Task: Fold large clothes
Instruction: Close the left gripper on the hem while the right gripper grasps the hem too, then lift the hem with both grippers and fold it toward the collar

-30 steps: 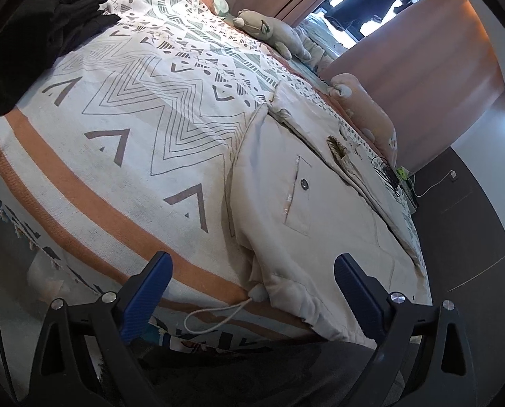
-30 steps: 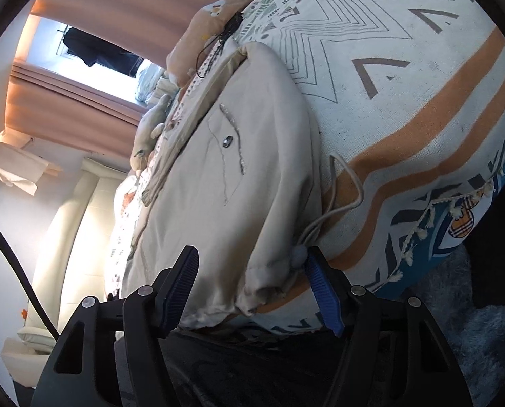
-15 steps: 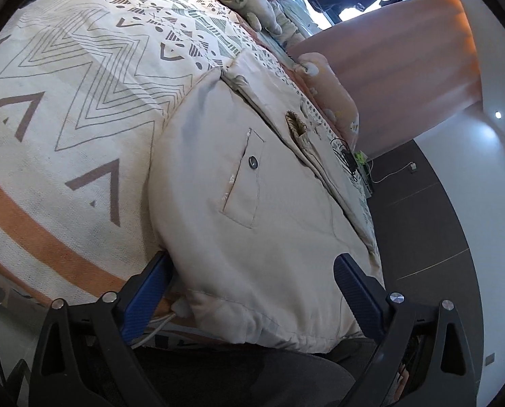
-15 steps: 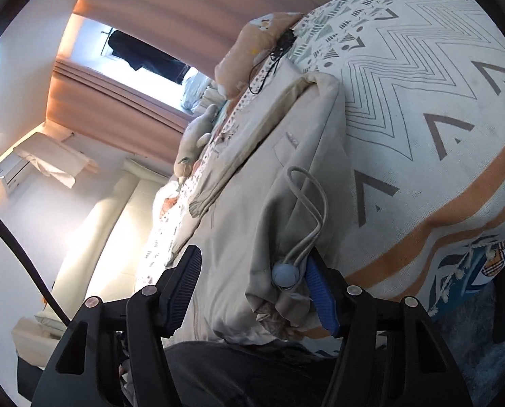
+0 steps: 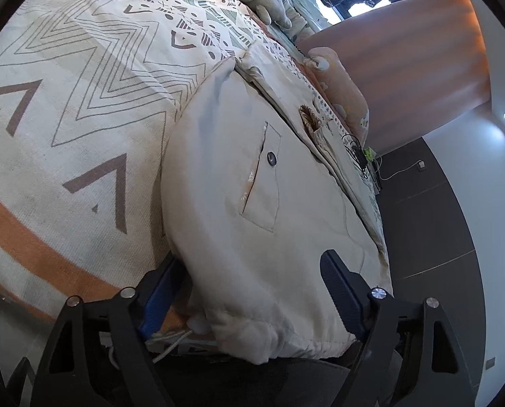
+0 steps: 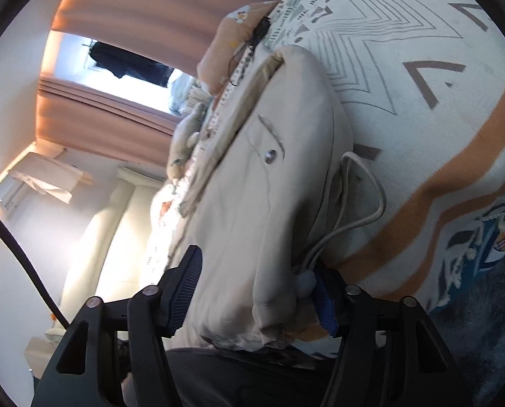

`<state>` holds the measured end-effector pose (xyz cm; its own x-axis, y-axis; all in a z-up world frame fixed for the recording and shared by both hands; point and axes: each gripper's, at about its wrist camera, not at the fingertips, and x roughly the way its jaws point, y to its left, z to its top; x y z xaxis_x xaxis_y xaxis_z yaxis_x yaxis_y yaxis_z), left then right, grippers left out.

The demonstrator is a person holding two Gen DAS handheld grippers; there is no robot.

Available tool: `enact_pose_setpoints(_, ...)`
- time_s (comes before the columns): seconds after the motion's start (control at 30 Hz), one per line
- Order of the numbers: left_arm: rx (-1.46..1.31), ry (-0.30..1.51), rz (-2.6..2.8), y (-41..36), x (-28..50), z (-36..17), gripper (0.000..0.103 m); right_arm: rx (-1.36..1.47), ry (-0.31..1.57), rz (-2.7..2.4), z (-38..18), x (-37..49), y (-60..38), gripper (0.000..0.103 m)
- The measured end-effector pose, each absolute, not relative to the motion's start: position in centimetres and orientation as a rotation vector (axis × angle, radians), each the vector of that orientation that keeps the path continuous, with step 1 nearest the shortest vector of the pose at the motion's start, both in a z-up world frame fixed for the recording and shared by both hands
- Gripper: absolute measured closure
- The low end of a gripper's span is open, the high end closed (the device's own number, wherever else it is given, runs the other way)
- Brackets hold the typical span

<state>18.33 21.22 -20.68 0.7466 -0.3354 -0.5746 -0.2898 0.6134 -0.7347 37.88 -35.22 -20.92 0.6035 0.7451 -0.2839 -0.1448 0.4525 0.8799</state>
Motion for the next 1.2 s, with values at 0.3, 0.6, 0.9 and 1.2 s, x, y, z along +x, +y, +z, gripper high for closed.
enact_pose_setpoints(0.3,-0.916,0.797,-0.056,20.4,19.8,-20.9,0.030,0.918,0.780,0.548,-21.7,39.0,-33.5,0.065)
enact_pose_setpoints(0.6,-0.983,0.731,-0.027,21.2,17.8,-20.9,0.087,0.919,0.737,0.552,-20.0,37.7,-33.6,0.091)
enact_pose_setpoints(0.9,-0.950,0.571,-0.083,20.0,15.0,-15.3,0.089,0.876,0.562,0.672,-13.1,33.6,-34.9,0.092)
enact_pose_setpoints(1.2,-0.965,0.452,-0.123,19.9,10.6,-11.4,0.089,0.849,0.460,0.757,-9.7,27.0,-37.7,0.092)
